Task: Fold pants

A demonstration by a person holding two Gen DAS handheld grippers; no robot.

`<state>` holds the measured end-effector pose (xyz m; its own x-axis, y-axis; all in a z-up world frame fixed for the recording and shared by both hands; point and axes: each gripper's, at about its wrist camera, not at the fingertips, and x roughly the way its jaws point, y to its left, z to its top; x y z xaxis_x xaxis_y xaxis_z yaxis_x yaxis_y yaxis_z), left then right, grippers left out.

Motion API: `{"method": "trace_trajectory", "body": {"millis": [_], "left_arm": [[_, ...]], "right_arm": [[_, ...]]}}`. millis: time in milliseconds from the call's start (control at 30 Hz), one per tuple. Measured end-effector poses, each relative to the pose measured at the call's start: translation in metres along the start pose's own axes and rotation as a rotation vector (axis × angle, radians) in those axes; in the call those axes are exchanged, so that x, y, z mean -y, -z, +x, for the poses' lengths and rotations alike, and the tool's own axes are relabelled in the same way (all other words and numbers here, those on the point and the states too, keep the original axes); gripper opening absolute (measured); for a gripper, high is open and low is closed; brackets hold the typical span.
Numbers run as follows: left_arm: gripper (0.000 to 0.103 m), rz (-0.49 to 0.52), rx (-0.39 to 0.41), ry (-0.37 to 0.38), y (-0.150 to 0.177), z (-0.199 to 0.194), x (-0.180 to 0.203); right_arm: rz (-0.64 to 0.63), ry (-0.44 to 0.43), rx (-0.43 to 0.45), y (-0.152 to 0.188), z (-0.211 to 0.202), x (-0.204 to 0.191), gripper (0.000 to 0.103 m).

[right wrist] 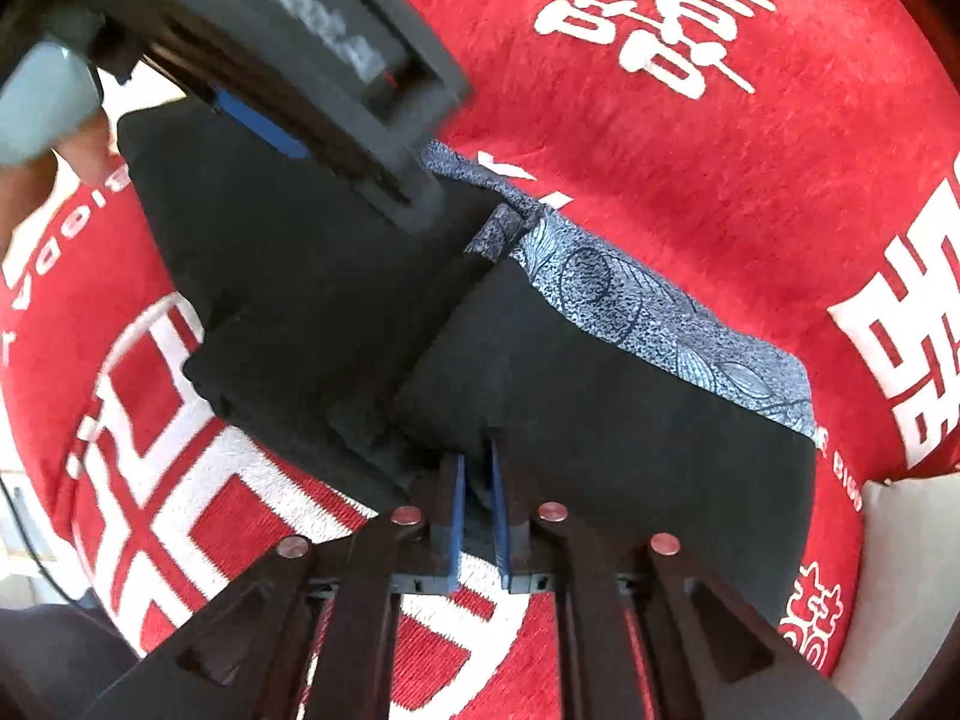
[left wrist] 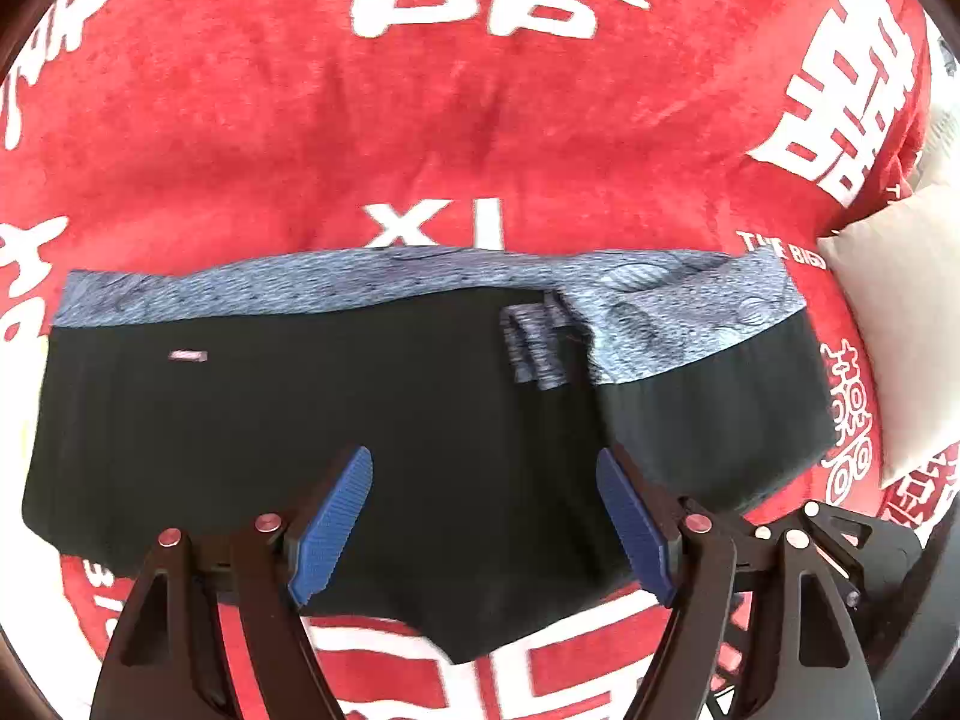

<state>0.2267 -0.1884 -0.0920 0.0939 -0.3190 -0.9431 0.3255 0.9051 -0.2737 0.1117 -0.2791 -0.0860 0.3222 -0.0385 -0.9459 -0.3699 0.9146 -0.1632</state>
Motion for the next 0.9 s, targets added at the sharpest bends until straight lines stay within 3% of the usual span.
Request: {"method": "trace_trajectory", "body": {"millis": [33,100,133,300,333,467,600,633,667,800,900], "left_arm": [[0.078,-0.002,-0.008,0.002,-0.002,0.002,0.004],[0.078,-0.010,-0.019,0.010,-0.007,0.004,0.011],[0.078,-0.016,-0.021,0.015,-0.010,0.006,0.014],[0.078,-0.020,-0.025,0.031,-0.023,0.011,0.038],[0.078,-0.017,-0.033,0.028,-0.025,0.014,0.043],[0.078,-0.014,-0.098,0.009,-0.027,0.040,0.059],[0.078,-0.048,-0.137,-0.006,-0.019,0.059,0.060],[0.078,-0.058,-0.140,-0.013,-0.016,0.062,0.060],[0.078,-0.061,-0.138,-0.021,-0.014,0.064,0.060],[0.076,-0.055,-0.129,-0.048,-0.007,0.063,0.064],[0.077,-0.032,-0.123,-0.085,0.002,0.064,0.071]], "right_arm": [[0.052,-0.060,0.001,0.003,-0.010,0.013,0.037],[0.143,-0.095,0.031,0.009,-0.027,0.037,0.056],[0.204,-0.099,0.051,0.014,-0.036,0.055,0.057],[0.625,-0.132,0.043,0.043,-0.041,0.181,0.057],[0.738,-0.168,0.026,0.052,-0.031,0.214,0.057],[0.927,-0.310,-0.009,0.069,0.006,0.274,0.049],[0.986,-0.497,-0.036,0.068,0.051,0.298,0.041],[1.010,-0.602,-0.048,0.068,0.067,0.301,0.041],[1.038,-0.642,-0.066,0.072,0.074,0.302,0.041],[1.105,-0.716,-0.059,0.086,0.071,0.303,0.028],[1.077,-0.664,-0.074,0.093,0.057,0.297,0.026]]}}
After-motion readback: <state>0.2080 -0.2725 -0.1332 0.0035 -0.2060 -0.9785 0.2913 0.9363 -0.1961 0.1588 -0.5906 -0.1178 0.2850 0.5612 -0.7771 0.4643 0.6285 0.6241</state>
